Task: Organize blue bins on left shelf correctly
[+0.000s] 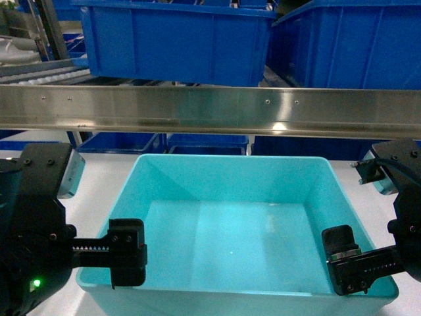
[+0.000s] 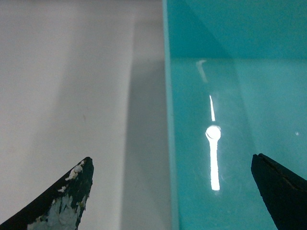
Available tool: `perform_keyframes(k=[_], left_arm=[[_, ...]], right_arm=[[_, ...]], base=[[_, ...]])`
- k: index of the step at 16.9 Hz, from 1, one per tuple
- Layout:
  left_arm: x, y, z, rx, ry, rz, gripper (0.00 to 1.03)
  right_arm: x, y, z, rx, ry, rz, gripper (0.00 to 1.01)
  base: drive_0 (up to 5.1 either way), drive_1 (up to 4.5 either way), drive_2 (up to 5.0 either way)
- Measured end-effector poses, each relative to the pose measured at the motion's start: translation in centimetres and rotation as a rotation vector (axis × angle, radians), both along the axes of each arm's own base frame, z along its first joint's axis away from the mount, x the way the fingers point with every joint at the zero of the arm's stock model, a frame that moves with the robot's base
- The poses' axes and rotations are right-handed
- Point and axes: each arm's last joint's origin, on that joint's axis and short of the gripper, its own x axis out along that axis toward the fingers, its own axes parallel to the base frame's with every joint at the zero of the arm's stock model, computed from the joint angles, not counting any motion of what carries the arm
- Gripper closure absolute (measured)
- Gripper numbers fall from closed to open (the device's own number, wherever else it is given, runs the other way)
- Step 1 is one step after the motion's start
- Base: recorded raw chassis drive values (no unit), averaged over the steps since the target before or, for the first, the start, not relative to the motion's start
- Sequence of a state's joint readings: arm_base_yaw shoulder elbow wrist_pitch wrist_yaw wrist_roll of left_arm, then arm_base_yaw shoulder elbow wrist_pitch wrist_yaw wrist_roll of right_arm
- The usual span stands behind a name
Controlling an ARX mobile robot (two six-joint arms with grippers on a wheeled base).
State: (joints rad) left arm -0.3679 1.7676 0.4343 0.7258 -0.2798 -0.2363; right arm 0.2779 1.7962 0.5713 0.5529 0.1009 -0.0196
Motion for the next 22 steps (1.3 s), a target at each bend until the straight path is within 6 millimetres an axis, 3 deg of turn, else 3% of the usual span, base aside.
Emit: perform_keyframes(k=[8, 9, 16, 17, 18, 21, 22], left_arm=[[-0.3, -0.4, -1.2, 0.036, 0.015, 0.106, 0.05], [-0.3, -0.4, -1.2, 0.036, 0.015, 0.106, 0.05], [-0.4, -0.8, -1.2, 0.025, 0.019, 0.066, 0.76], [-0.5, -1.0, -1.1, 0.016, 0.020, 0.044, 0.92], [-0.5, -1.1, -1.1, 0.004, 0.020, 0.041, 1.01], [-0.6, -1.1, -0.6, -0.003, 0.016, 0.045, 1.01], [-0.8, -1.0, 0.5, -0.004, 0.000, 0.040, 1.01]], right_arm=[[0.8, -1.3, -1.9, -0.041, -0.023, -0.083, 0.03], [0.8, -1.3, -1.9, -0.043, -0.023, -0.081, 0.07], [0.8, -1.1, -1.9, -0.025, -0.017, -0.051, 0.79], [0.8, -1.0, -1.9, -0.012, -0.015, -0.043, 0.95], [0.9, -0.9, -1.8, 0.015, -0.020, -0.056, 0.99], [0.8, -0.9, -1.8, 0.032, -0.018, -0.054, 0.99], [0.4, -1.0, -1.4, 0.045, -0.020, -0.050, 0.99]], base=[[0.0, 0.00, 0.0], [0.0, 0.00, 0.0], [0.0, 0.00, 0.0], [0.0, 0.00, 0.0], [0.0, 0.00, 0.0], [0.0, 0.00, 0.0], [0.0, 0.00, 0.0]])
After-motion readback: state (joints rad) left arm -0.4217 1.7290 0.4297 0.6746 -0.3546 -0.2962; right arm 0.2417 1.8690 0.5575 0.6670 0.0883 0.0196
